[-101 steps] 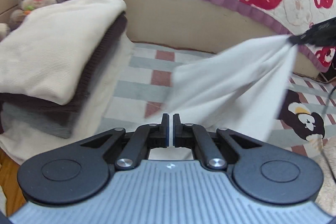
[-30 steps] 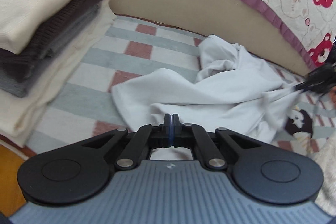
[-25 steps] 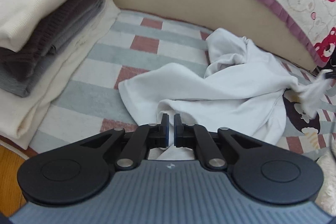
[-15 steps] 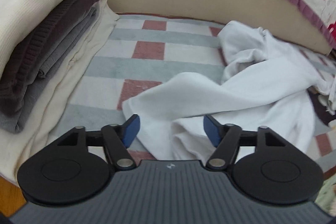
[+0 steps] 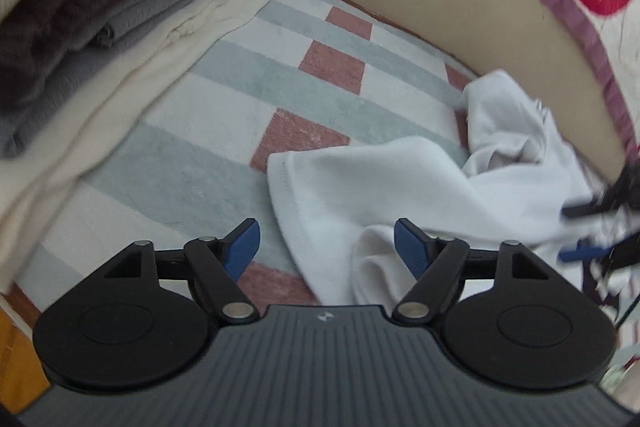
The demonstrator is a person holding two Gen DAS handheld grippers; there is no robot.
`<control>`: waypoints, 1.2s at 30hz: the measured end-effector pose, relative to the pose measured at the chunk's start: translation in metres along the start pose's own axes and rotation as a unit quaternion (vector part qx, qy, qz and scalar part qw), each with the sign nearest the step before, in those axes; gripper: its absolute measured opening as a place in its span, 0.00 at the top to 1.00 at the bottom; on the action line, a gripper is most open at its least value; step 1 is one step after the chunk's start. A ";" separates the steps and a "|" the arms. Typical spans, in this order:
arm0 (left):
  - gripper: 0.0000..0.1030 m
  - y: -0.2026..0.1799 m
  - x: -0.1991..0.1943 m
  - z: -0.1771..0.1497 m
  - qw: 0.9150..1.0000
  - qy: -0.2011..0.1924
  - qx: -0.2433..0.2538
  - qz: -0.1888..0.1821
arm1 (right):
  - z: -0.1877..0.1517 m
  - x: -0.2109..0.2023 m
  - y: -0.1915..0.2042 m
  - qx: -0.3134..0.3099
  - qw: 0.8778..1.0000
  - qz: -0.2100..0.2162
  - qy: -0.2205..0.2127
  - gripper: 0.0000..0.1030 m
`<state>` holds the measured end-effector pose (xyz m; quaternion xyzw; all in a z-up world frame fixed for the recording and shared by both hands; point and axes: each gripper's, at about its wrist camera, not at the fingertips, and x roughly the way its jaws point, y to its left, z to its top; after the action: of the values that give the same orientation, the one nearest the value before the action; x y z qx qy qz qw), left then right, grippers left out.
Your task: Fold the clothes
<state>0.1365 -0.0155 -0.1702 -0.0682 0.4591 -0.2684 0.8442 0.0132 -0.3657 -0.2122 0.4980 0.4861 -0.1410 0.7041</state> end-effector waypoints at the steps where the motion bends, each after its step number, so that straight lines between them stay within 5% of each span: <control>1: 0.26 -0.001 0.003 0.001 1.000 -0.003 -0.002 0.001 | 0.002 -0.002 -0.008 0.012 1.000 -0.005 -0.008 0.34; 5: 0.21 -0.007 0.025 0.011 0.999 0.000 0.011 0.033 | 0.026 -0.020 -0.049 0.111 0.992 0.004 -0.066 0.34; 9: 0.12 -0.010 0.048 0.017 0.997 0.000 0.020 0.076 | 0.035 -0.040 -0.090 0.224 0.964 0.005 -0.146 0.34; 12: 0.13 -0.013 0.050 0.016 0.998 -0.008 0.031 0.050 | 0.038 -0.034 -0.111 0.260 0.953 0.062 -0.141 0.34; 13: 0.14 -0.012 0.049 0.015 0.999 -0.010 0.017 0.042 | 0.039 -0.032 -0.111 0.258 0.953 0.068 -0.141 0.38; 14: 0.16 -0.011 0.048 0.013 0.999 -0.011 0.004 0.030 | 0.040 -0.032 -0.109 0.250 0.954 0.070 -0.148 0.52; 15: 0.26 -0.011 0.046 0.012 1.000 -0.006 -0.007 0.011 | 0.041 -0.034 -0.104 0.229 0.959 0.064 -0.155 0.61; 16: 0.46 -0.011 0.045 0.012 1.000 0.005 -0.014 -0.010 | 0.043 -0.037 -0.095 0.200 0.965 0.050 -0.163 0.83; 17: 0.60 -0.013 0.045 0.011 0.999 0.018 -0.017 -0.026 | 0.044 -0.040 -0.086 0.171 0.970 0.036 -0.171 0.91; 18: 0.91 -0.016 0.047 0.011 0.999 0.034 -0.014 -0.033 | 0.044 -0.043 -0.076 0.138 0.973 0.020 -0.181 0.91; 20: 0.94 -0.026 0.039 0.009 0.999 0.027 0.009 -0.026 | 0.041 -0.050 -0.052 0.072 0.976 -0.008 -0.205 0.93; 24: 0.94 -0.059 -0.005 0.006 0.996 -0.046 0.079 -0.008 | 0.038 -0.083 -0.037 -0.017 0.969 0.019 -0.246 0.95; 26: 0.94 -0.077 -0.035 0.006 0.992 -0.069 0.101 -0.036 | 0.036 -0.107 -0.042 -0.045 0.960 0.029 -0.276 0.95; 30: 0.94 -0.107 -0.088 0.000 0.978 -0.078 0.103 -0.164 | 0.037 -0.141 -0.075 -0.077 0.940 -0.045 -0.328 0.96; 33: 0.94 -0.128 -0.093 -0.019 0.966 -0.044 0.089 -0.237 | 0.038 -0.145 -0.098 -0.060 0.955 -0.088 -0.277 0.90; 36: 0.94 -0.144 -0.078 -0.039 0.961 0.003 0.098 -0.257 | 0.027 -0.144 -0.107 -0.032 0.976 -0.044 -0.212 0.73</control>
<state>0.0142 -0.0922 -0.0825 -0.1001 0.4002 -0.5200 0.7480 -0.1157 -0.4791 -0.1526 0.4123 0.3519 -0.2590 0.7995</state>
